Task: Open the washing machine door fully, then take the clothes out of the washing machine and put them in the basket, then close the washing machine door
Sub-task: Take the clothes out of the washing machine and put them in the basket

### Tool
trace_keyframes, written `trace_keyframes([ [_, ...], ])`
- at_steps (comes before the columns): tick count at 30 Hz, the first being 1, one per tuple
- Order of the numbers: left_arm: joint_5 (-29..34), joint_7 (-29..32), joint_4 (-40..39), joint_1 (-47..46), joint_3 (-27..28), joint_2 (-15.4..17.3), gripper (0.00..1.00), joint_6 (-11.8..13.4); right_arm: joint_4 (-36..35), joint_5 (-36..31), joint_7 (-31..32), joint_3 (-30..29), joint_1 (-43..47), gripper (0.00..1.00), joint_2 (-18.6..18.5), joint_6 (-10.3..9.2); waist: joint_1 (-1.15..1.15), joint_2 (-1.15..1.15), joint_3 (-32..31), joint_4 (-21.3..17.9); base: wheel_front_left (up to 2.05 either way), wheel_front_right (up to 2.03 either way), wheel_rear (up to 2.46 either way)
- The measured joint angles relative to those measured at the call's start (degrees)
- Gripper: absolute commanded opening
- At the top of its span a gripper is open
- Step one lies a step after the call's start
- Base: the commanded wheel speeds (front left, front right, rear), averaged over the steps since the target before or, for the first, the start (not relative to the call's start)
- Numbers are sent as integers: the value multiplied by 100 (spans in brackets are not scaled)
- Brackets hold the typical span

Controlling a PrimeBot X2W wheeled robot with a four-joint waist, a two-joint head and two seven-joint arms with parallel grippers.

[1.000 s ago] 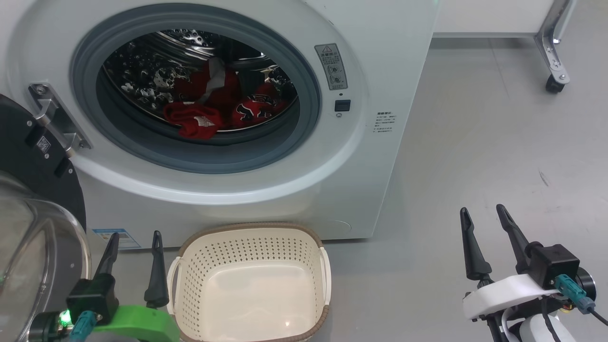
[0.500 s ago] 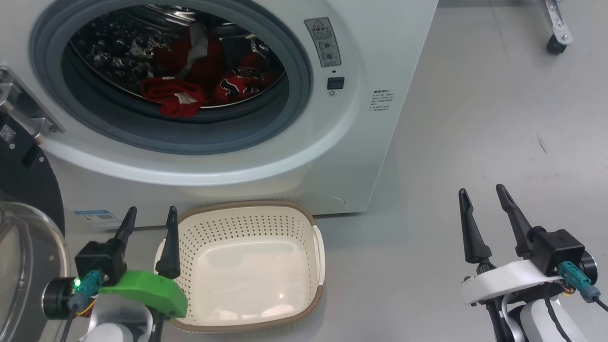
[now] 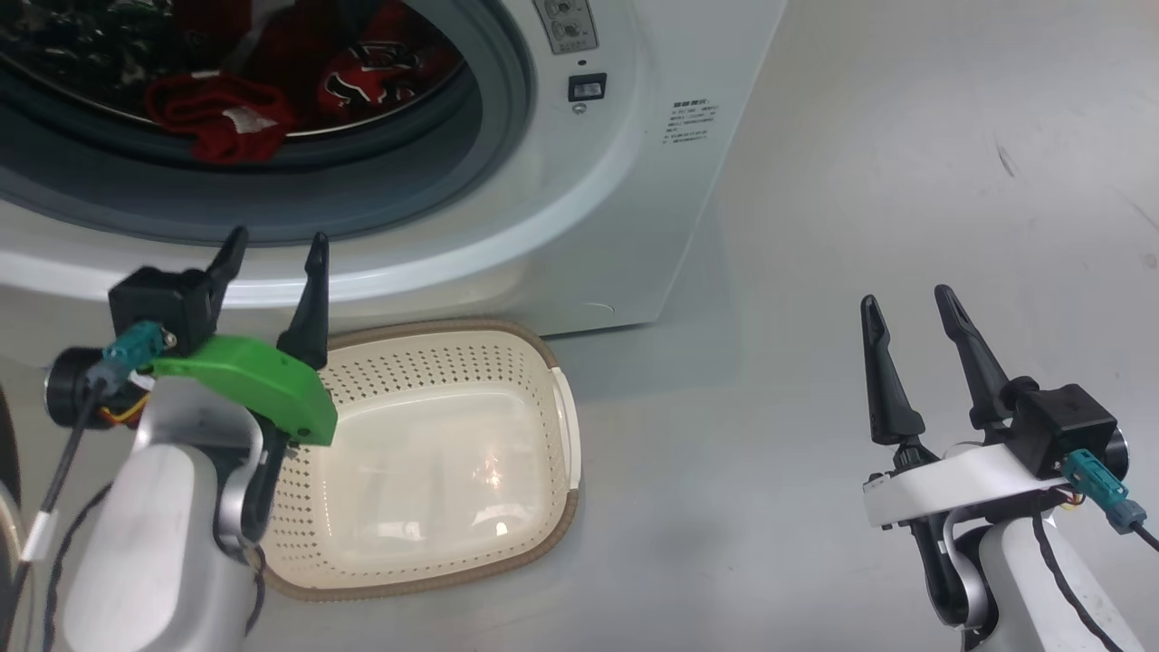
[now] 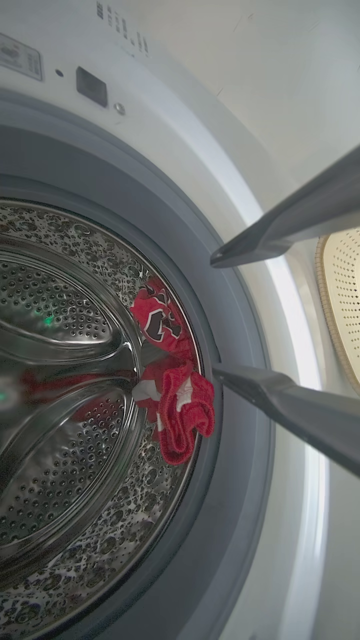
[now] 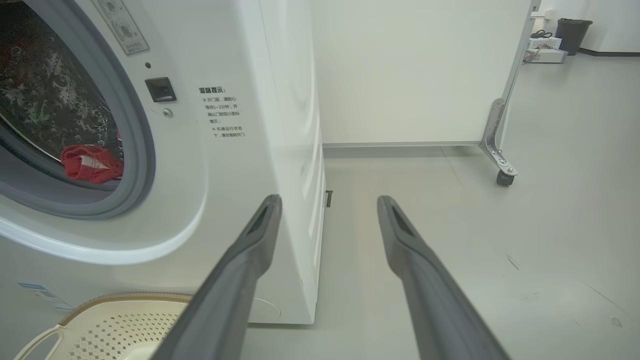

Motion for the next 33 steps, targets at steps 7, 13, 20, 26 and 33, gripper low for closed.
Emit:
trace_keyframes([
  [7,-2,481,328,-950,-4,301,100,-196,-18,3,-8,32,-222,100,153,43,0,0,435,-322,0,0,0],
  [13,-87,968,639,-1740,35,514,100,-274,31,29,-42,87,-431,100,280,101,0,0,769,-631,0,0,0],
  [20,-127,1459,1085,-2550,97,809,100,-347,193,81,-58,162,-626,100,377,188,0,0,1091,-1003,0,0,0],
  [26,-129,1851,1529,-3047,64,977,100,-389,300,132,-62,160,-749,100,433,236,0,0,1319,-1268,0,0,0],
  [33,-152,2158,2051,-3421,107,1016,98,-390,403,134,-108,158,-895,100,483,245,0,0,1534,-1466,0,0,0],
])
